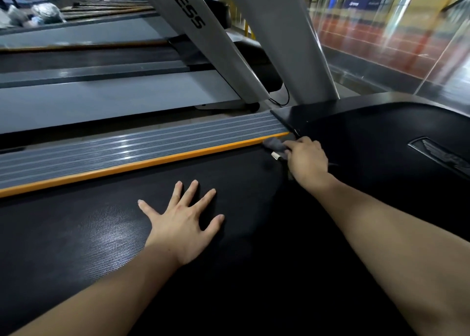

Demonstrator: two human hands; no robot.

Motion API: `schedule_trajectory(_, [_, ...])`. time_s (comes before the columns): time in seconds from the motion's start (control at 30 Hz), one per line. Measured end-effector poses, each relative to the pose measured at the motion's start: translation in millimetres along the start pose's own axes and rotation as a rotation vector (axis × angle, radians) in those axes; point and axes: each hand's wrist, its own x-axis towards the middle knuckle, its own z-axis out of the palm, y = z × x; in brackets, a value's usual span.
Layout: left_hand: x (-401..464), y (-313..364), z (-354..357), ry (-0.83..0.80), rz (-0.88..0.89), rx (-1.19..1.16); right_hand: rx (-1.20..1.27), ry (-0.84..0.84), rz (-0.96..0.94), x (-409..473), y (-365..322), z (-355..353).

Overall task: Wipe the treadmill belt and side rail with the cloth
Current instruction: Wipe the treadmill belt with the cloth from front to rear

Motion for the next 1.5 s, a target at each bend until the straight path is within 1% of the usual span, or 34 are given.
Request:
schedule_trajectory(0.07, [1, -1, -1, 0.004, -0.002, -0.003, 0.015, 0.017, 0.085, -3, -18, -2])
schedule_trajectory(0.13, [2, 0, 0, 0.002, -0.002, -0.001, 0.092, 0.034, 0.079, -14, -55, -2])
schedule_trajectory(0.2, [1, -1, 1, 0.011, -0.006, -0.002, 0.186, 0.015, -0.049, -36, -100, -1])
schedule_trajectory(0.27, [1, -1, 1, 0.009, -0.009, 0.0, 0.202, -0.013, -0.219, -57, -130, 4])
schedule_trajectory(0.33, [0, -1, 0, 0.004, -0.002, 0.007, 0.208, -0.006, -0.315, -53, -124, -2])
schedule_trajectory(0.37, [-1, -1, 0, 0.009, 0.0, 0.006, 0.165, 0.013, -0.31, -45, -110, -5])
schedule_trajectory(0.4, [-1, -1, 0, 0.012, 0.001, 0.005, 0.104, 0.019, -0.269, -35, -89, -7])
schedule_trajectory(0.47, [-1, -1, 0, 0.011, 0.004, 0.011, 0.001, 0.034, -0.111, -17, -36, -10])
schedule_trajectory(0.53, [-1, -2, 1, 0.013, 0.003, 0.015, -0.046, 0.067, -0.013, -14, 0, -12])
schedule_trajectory(0.6, [1, -2, 2, 0.017, 0.003, 0.015, -0.032, 0.082, 0.048, -20, 0, -11])
schedule_trajectory(0.67, [1, -1, 2, 0.016, 0.002, 0.017, 0.065, 0.119, 0.136, -25, -27, -14])
schedule_trajectory(0.7, [1, -1, 2, 0.015, 0.002, 0.017, 0.105, 0.106, 0.149, -30, -45, -14])
schedule_trajectory(0.73, [1, -1, 2, 0.014, 0.0, 0.014, 0.125, 0.083, 0.113, -38, -66, -13])
schedule_trajectory(0.83, [0, -2, 0, 0.011, -0.005, 0.02, 0.218, 0.043, -0.119, -75, -121, -6])
schedule_trajectory(0.9, [-1, -1, 0, 0.008, -0.003, 0.024, 0.261, 0.034, -0.262, -77, -118, -6])
schedule_trajectory(0.93, [-1, -1, -1, 0.007, -0.004, 0.022, 0.21, 0.01, -0.299, -69, -105, -10])
schedule_trajectory(0.97, [-2, -1, -1, 0.006, -0.003, 0.023, 0.136, -0.005, -0.289, -57, -85, -12])
schedule_trajectory(1.03, [-1, -1, -1, 0.011, 0.0, 0.027, 0.018, 0.012, -0.152, -30, -31, -15])
schedule_trajectory(1.1, [-1, -1, -1, 0.019, -0.002, 0.026, -0.04, 0.061, -0.037, -21, 11, -16])
schedule_trajectory(1.17, [0, 0, -1, 0.017, 0.004, 0.024, -0.037, 0.081, 0.027, -30, 11, -17])
schedule_trajectory(1.23, [-1, -1, -1, 0.013, 0.001, 0.026, 0.039, 0.098, 0.083, -43, -25, -20])
schedule_trajectory(1.27, [-1, 0, -1, 0.007, 0.001, 0.028, 0.072, 0.073, 0.075, -52, -46, -18])
schedule_trajectory(1.3, [-1, 0, -1, 0.003, -0.001, 0.027, 0.1, 0.047, 0.027, -62, -69, -15])
schedule_trajectory(1.37, [-1, 1, -1, 0.001, -0.01, 0.029, 0.179, 0.02, -0.115, -86, -109, -12])
schedule_trajectory(1.4, [-1, 1, -2, 0.003, -0.011, 0.03, 0.245, 0.017, -0.173, -95, -119, -12])
schedule_trajectory(1.43, [-1, 1, -2, 0.004, -0.012, 0.03, 0.282, 0.018, -0.244, -95, -118, -13])
schedule_trajectory(1.47, [-1, 1, -3, 0.006, -0.012, 0.03, 0.257, 0.013, -0.307, -89, -108, -18])
schedule_trajectory(1.5, [-1, 1, -3, 0.008, -0.01, 0.03, 0.172, -0.007, -0.318, -81, -91, -22])
